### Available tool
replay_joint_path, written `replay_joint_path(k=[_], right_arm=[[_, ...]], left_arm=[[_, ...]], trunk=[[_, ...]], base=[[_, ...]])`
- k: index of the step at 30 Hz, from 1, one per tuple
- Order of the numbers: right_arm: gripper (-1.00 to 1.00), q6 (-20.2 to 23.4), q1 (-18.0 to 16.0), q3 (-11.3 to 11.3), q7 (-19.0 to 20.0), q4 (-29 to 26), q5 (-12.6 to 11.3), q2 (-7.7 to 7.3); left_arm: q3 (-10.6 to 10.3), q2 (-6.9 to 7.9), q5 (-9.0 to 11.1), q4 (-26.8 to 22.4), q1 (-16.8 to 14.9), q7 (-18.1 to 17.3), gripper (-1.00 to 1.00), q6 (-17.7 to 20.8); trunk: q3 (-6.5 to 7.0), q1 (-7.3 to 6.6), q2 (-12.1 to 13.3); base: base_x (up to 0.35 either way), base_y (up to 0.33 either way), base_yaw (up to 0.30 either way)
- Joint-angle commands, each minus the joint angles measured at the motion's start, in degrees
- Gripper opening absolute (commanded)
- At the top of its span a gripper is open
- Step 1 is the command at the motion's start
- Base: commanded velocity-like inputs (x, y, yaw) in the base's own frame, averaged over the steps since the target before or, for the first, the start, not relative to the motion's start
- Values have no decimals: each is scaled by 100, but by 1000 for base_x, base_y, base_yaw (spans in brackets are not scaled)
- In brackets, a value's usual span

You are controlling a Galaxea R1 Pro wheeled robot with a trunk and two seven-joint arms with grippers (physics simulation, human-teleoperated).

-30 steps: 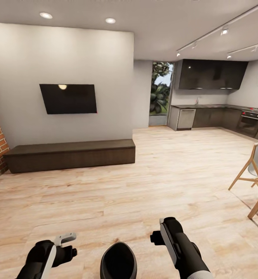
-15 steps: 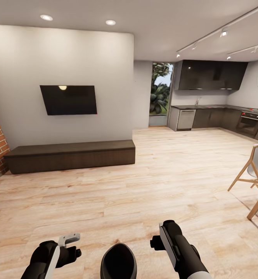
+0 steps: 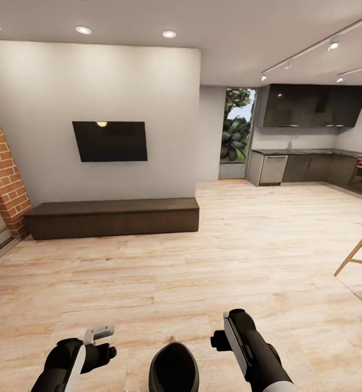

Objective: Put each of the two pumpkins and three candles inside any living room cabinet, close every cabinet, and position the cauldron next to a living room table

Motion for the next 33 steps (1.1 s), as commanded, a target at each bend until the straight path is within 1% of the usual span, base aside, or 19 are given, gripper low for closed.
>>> replay_joint_path(k=[1,11,14,15,16,18,19,21,22,25,32,33], right_arm=[[100,0,0,0,2,0,-1,0],[100,-1,0,0,-3,0,-1,0],[100,-42,0,3,3,4,-5,0],[100,-137,0,17,4,14,-4,0],[100,-273,0,77,5,25,-3,0],[100,-527,0,366,5,47,-7,0],[100,-603,0,522,5,67,-18,0],[100,-683,0,702,6,104,-66,0],[100,-703,0,747,6,116,-98,0],[100,-732,0,802,6,133,-158,0],[100,-750,0,833,7,140,-196,0],[100,-752,0,834,8,141,-199,0]], left_arm=[[-7,-2,1,0,0,-3,100,1],[-20,-48,1,-4,0,8,100,3],[-25,-89,1,-6,0,11,100,1],[-26,-133,1,-7,0,7,100,-3],[-33,-197,0,-8,0,8,100,-7],[-83,-319,-5,-5,0,19,100,-37],[-134,-358,-7,-3,0,30,100,-88],[-293,-399,-4,0,0,51,100,-225],[-373,-409,-4,3,0,58,100,-282],[-484,-419,2,6,0,61,100,-349],[-534,-425,14,8,0,58,100,-377],[-535,-422,15,8,0,56,100,-378]], trunk=[[0,0,0],[0,0,0],[0,0,0],[0,0,0],[0,0,0],[0,0,0],[0,0,0],[0,0,0],[0,0,0],[0,0,0],[0,0,0],[-18,22,-40]], base=[[0,0,117],[4,0,24],[29,0,1],[13,0,0],[9,0,0],[4,0,0],[2,0,0],[1,0,0],[0,0,0],[0,0,0],[0,0,0],[0,0,0]])
